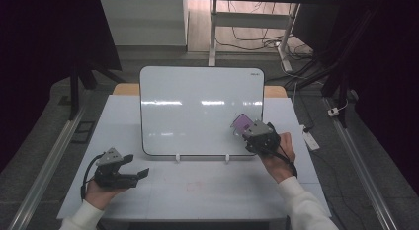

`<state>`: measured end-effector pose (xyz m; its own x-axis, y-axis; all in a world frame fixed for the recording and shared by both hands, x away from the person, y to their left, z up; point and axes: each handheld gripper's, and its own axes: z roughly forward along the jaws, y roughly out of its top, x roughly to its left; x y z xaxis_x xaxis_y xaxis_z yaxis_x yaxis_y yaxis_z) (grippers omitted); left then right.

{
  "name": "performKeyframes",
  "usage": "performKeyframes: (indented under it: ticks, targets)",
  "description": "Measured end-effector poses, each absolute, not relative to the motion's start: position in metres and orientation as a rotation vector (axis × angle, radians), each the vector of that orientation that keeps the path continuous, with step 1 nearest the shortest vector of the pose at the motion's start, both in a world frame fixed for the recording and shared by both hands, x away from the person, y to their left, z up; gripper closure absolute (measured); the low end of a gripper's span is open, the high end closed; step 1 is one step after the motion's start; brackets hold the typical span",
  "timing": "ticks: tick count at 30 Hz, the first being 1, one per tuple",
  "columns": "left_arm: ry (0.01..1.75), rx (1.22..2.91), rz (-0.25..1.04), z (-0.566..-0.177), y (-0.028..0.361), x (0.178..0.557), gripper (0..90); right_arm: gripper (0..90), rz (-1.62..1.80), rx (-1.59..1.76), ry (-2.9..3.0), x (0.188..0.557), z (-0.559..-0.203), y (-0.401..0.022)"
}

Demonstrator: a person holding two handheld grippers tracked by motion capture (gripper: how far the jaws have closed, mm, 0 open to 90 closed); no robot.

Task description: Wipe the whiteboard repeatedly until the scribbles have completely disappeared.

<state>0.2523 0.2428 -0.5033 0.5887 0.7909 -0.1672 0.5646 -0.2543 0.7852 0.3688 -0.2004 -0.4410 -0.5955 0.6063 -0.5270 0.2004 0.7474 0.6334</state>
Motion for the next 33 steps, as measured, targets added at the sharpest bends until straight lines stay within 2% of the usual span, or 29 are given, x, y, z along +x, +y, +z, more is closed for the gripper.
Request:
performKeyframes:
  ticks: [6, 13, 20, 26, 33]
  targets:
    - [1.081, 1.944, 0.327, -0.502, 0.243, 0.252, 17.0, 40.8, 0.742, 0.750, 2.105, 0.386, -0.421, -0.221]
    - [1.086, 1.942, 0.325, -0.503, 0.244, 0.252, 17.0, 40.9, 0.623, 0.565, 2.256, 0.350, -0.464, -0.191]
    - [1.078, 1.950, 0.325, -0.503, 0.241, 0.252, 17.0, 40.9, 0.644, 0.760, 2.129, 0.370, -0.436, -0.225]
    - [1.086, 1.945, 0.321, -0.503, 0.242, 0.253, 17.0, 40.9, 0.567, 0.620, 2.215, 0.355, -0.454, -0.200]
    - [1.080, 1.946, 0.325, -0.503, 0.242, 0.252, 17.0, 40.8, 0.681, 0.765, 2.152, 0.381, -0.426, -0.208]
